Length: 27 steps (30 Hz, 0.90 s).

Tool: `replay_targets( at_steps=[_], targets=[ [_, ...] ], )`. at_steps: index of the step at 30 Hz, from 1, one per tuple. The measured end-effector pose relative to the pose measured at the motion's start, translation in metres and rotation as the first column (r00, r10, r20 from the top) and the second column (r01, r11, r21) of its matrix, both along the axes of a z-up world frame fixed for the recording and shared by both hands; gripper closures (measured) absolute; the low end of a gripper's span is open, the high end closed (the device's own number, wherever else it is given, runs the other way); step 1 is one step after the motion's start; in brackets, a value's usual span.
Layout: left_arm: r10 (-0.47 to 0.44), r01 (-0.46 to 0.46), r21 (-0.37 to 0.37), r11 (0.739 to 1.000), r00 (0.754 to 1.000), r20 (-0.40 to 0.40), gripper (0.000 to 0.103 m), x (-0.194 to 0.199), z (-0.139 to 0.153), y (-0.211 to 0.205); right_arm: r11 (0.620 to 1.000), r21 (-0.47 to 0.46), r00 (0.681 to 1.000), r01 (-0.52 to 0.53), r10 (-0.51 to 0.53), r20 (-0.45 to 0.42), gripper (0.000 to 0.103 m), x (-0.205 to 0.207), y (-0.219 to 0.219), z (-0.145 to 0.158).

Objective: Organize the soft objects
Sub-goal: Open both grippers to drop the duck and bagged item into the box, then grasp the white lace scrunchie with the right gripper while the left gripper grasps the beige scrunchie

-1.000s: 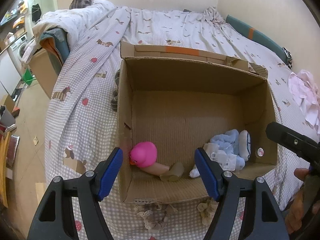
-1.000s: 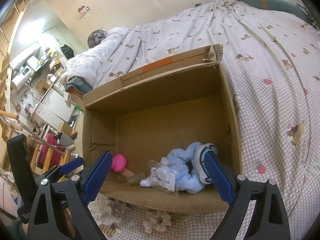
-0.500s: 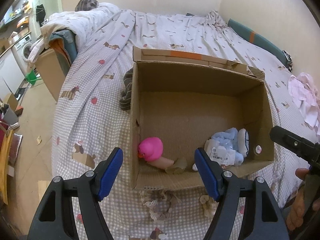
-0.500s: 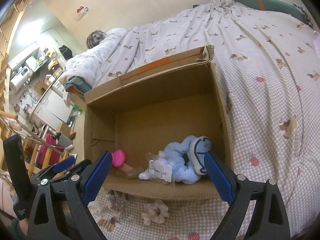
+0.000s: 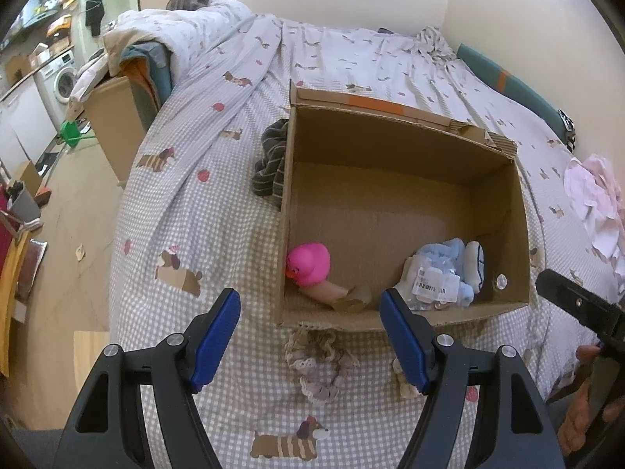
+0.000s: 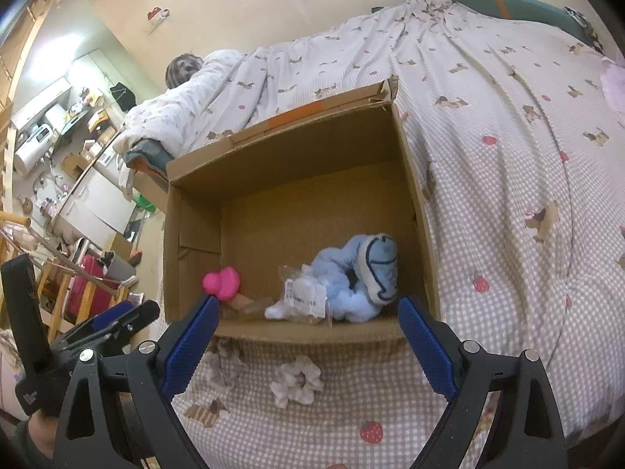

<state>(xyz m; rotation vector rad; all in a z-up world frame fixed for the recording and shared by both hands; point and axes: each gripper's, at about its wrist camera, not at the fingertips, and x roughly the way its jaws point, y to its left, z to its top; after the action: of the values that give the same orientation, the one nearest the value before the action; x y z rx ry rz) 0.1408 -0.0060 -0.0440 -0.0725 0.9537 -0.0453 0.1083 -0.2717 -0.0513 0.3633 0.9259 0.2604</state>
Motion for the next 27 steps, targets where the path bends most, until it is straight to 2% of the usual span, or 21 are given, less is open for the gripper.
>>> replay_targets(
  at_steps=[12, 16, 21, 25, 26, 27],
  targets=[
    [0.009, -0.009, -0.003, 1.0, 0.999, -0.032, 0.032, -0.023, -0.007, 0.004, 1.0, 0.011, 0.999, 0.011, -0.011, -0.05, 0.004, -0.019, -0.004, -0.009],
    [0.01, -0.009, 0.017, 1.0, 0.999, -0.051, 0.032, -0.03, -0.015, 0.008, 0.997, 0.06, 0.991, 0.056, -0.048, -0.126, 0.004, -0.023, -0.014, -0.026],
    [0.036, -0.036, 0.007, 0.999, 0.997, -0.074, 0.032, -0.031, -0.02, 0.02, 0.994, 0.057, 0.967, 0.09, -0.074, -0.244, 0.004, -0.017, -0.019, -0.05],
    [0.077, -0.081, -0.03, 0.996, 0.992, -0.095, 0.032, -0.029, -0.021, 0.035, 0.999, 0.045, 0.947, 0.021, -0.005, -0.322, 0.004, -0.005, 0.002, -0.07],
    [0.091, -0.094, -0.034, 0.995, 0.991, -0.099, 0.032, -0.029, -0.021, 0.039, 0.999, 0.037, 0.943, -0.008, 0.02, -0.332, 0.006, -0.001, 0.012, -0.075],
    [0.098, -0.102, -0.035, 0.994, 0.99, -0.102, 0.032, -0.029, -0.021, 0.042, 0.999, 0.027, 0.94, -0.035, 0.042, -0.337, 0.014, 0.003, 0.022, -0.078]
  ],
)
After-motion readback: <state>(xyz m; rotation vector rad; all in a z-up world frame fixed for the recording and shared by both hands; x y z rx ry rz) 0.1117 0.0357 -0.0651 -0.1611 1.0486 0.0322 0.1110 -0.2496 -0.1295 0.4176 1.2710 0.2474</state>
